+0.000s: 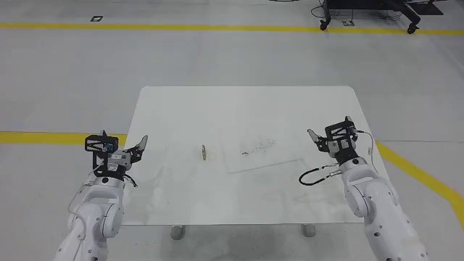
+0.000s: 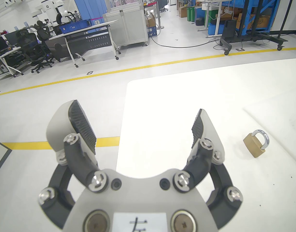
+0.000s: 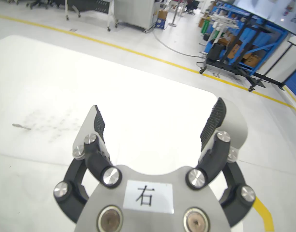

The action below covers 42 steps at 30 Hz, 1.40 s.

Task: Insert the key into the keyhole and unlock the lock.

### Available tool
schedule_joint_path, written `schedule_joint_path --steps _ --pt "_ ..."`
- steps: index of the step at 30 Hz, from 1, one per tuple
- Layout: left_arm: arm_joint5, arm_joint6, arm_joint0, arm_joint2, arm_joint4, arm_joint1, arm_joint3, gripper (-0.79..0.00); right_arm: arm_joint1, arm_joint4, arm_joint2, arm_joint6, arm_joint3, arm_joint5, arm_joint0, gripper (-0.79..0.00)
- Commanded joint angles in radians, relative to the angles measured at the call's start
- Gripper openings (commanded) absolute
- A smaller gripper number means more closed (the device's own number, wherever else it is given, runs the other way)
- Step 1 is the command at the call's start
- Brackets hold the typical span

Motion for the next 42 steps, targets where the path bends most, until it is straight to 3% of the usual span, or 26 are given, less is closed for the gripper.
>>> schedule_joint_path --steps 1,4,17,24,31,42 --pt "0.000 0.000 0.000 0.000 0.000 0.000 0.000 0.000 -0.004 0.002 -0.045 0.028 0.030 -0.041 0.051 0.000" --pt "0.000 0.000 0.000 0.000 0.000 0.000 0.000 0.000 -0.008 0.001 -0.074 0.078 0.057 -0.055 0.097 0.000" --pt "0.000 0.000 0.000 0.000 0.000 0.000 0.000 0.000 -0.008 0.002 -0.079 0.077 0.056 -0.065 0.097 0.000" --pt "0.000 0.000 0.000 0.000 0.000 0.000 0.000 0.000 -0.019 -0.026 -0.217 0.178 0.150 -0.257 0.251 0.000" --pt "0.000 0.000 0.000 0.000 0.000 0.000 0.000 0.000 -0.038 -0.022 -0.327 0.218 0.241 -0.343 0.373 0.000" --pt "0.000 0.000 0.000 0.000 0.000 0.000 0.000 0.000 -0.035 0.003 -0.389 0.105 0.451 -0.756 0.540 0.000"
